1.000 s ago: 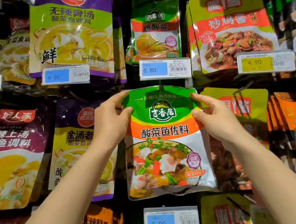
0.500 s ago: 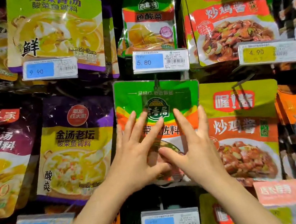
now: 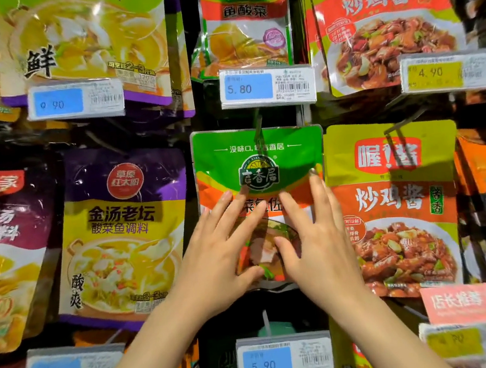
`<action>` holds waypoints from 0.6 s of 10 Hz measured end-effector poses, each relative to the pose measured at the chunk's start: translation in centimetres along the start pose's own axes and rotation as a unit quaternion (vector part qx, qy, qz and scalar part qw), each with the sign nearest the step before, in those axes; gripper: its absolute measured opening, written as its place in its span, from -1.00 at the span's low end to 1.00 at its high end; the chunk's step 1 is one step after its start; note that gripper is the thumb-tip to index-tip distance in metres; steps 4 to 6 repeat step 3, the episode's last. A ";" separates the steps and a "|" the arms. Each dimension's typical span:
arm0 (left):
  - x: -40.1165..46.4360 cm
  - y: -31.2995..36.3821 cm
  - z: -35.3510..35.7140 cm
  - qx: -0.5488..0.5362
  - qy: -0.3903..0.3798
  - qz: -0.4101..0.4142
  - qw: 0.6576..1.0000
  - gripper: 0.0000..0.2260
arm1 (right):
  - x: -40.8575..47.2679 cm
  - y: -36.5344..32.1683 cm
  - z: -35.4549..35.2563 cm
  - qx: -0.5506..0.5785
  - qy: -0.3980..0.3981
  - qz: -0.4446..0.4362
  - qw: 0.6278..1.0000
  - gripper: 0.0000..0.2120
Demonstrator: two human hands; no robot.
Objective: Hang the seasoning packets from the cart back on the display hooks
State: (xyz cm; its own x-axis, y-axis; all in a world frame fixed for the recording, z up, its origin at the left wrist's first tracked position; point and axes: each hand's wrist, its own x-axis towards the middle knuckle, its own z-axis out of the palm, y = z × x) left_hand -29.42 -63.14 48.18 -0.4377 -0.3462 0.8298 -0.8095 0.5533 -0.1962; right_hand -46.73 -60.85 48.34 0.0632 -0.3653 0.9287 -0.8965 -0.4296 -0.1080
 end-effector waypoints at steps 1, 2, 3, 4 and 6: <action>-0.6 -0.2 -0.9 -0.011 0.009 0.015 1.000 -0.24 | -0.6 -0.1 0.0 0.009 -0.085 0.008 0.996 -0.37; -1.6 0.6 -1.7 -0.038 0.035 0.014 0.999 -0.40 | -1.4 -0.4 -0.7 0.027 -0.114 0.003 0.993 -0.36; -3.1 1.0 -2.6 -0.081 0.086 -0.029 0.993 -0.60 | -1.8 -0.8 -1.2 0.055 -0.066 0.003 0.996 -0.45; -3.1 1.0 -2.6 -0.081 0.086 -0.029 0.993 -0.60 | -1.8 -0.8 -1.2 0.055 -0.066 0.003 0.996 -0.45; -3.1 1.0 -2.6 -0.081 0.086 -0.029 0.993 -0.60 | -1.8 -0.8 -1.2 0.055 -0.066 0.003 0.996 -0.45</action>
